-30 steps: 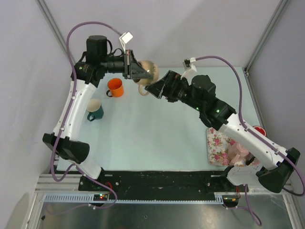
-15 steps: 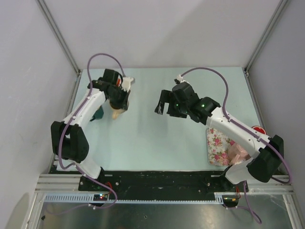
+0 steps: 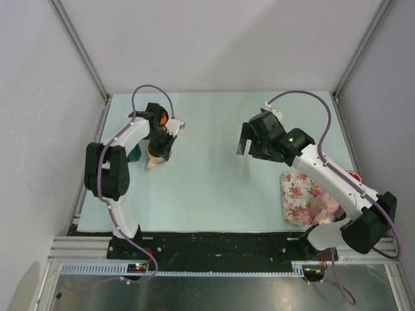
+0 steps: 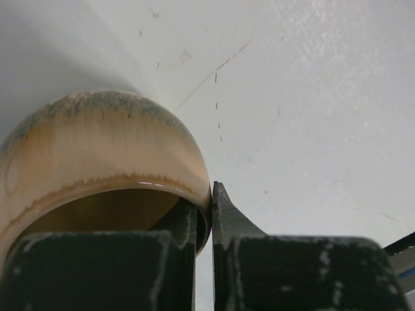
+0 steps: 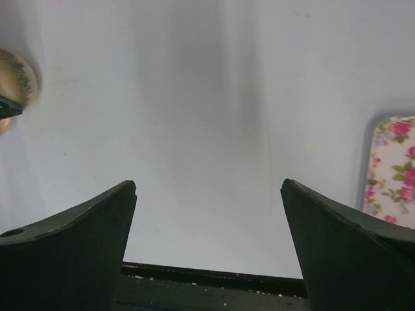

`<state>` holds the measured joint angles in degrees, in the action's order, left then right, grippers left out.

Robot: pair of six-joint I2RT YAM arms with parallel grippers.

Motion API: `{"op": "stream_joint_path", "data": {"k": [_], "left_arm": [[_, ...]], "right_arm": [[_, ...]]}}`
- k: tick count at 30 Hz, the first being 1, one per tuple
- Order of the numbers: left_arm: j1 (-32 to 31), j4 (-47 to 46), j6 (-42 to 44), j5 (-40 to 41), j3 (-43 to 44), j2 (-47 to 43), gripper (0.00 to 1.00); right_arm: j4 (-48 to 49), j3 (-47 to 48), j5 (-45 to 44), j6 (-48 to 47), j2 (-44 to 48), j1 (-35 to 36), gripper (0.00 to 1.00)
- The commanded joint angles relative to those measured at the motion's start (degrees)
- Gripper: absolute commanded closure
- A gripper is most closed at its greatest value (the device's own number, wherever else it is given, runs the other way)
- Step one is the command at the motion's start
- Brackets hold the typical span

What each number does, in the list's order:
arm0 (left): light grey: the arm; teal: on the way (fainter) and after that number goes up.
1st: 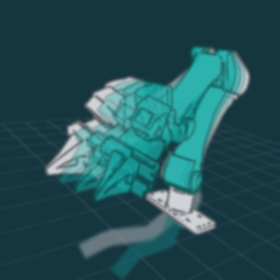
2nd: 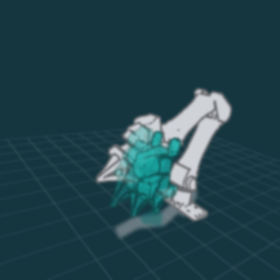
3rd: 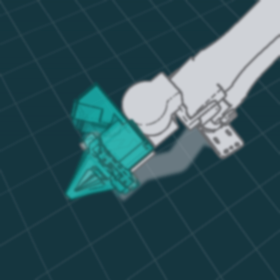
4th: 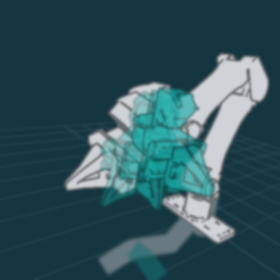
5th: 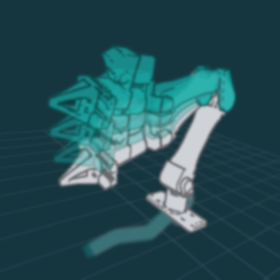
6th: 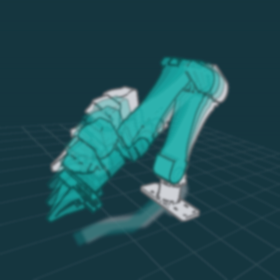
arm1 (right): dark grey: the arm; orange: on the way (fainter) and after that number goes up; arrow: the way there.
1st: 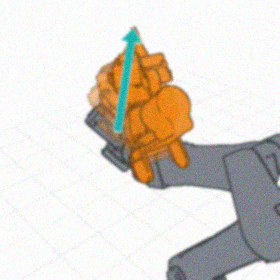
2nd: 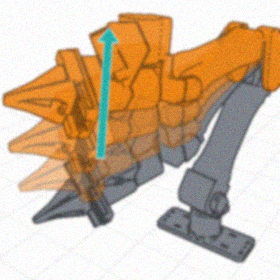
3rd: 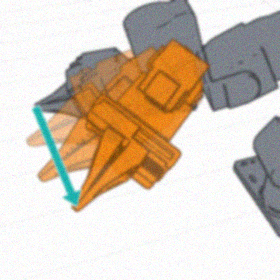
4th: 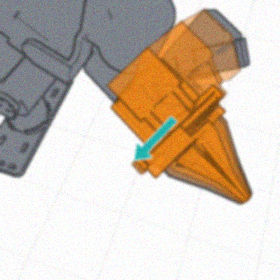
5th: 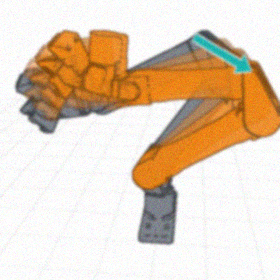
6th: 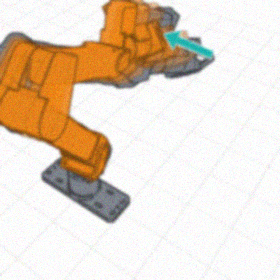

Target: Turn the mug right side up

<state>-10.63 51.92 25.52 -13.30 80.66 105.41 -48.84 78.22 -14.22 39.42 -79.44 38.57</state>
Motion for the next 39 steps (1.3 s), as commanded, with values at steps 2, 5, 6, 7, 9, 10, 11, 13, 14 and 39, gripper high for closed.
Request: {"op": "stream_joint_path", "data": {"k": [2,5,6,7,9,10,11,13,14,39], "left_arm": [[2.6,-2.6,2.5,-3.0,5.2,3.1,1.00],[2.7,-2.5,3.2,-5.0,4.9,3.0,0.87],[2.7,-2.5,3.5,-5.8,4.6,2.7,0.75],[2.7,-2.4,3.7,-6.1,4.5,2.2,0.65],[2.7,-2.4,3.9,-5.4,4.7,0.9,0.50],[2.8,-2.4,3.9,-5.0,4.9,0.2,0.45],[2.7,-2.4,3.9,-4.3,5.2,-0.8,0.40],[2.8,-2.2,3.4,-3.1,6.1,-2.6,0.29],[2.7,-2.1,3.1,-2.8,6.6,-3.5,0.24],[2.7,7.1,1.6,-4.4,12.6,-16.6,0.00]], "right_arm": [[-5.6,0.8,-6.3,-0.1,3.7,-2.0,0.01],[-8.3,0.7,-7.3,0.1,4.8,-3.5,0.01],[-9.2,0.6,-7.7,0.1,5.1,-4.1,0.00],[-10.6,0.6,-8.1,0.6,5.3,-4.7,0.00],[-14.2,0.6,-9.8,2.5,5.8,-6.0,0.00],[-16.1,0.6,-11.1,3.5,6.0,-6.7,0.01],[-18.5,0.5,-12.5,5.0,6.3,-7.3,0.01],[-22.8,0.0,-16.5,7.8,6.8,-8.8,0.01],[-25.4,-0.4,-18.3,9.3,7.1,-10.0,0.01],[-18.4,-29.5,-7.7,14.6,30.0,-49.4,0.01]]}}
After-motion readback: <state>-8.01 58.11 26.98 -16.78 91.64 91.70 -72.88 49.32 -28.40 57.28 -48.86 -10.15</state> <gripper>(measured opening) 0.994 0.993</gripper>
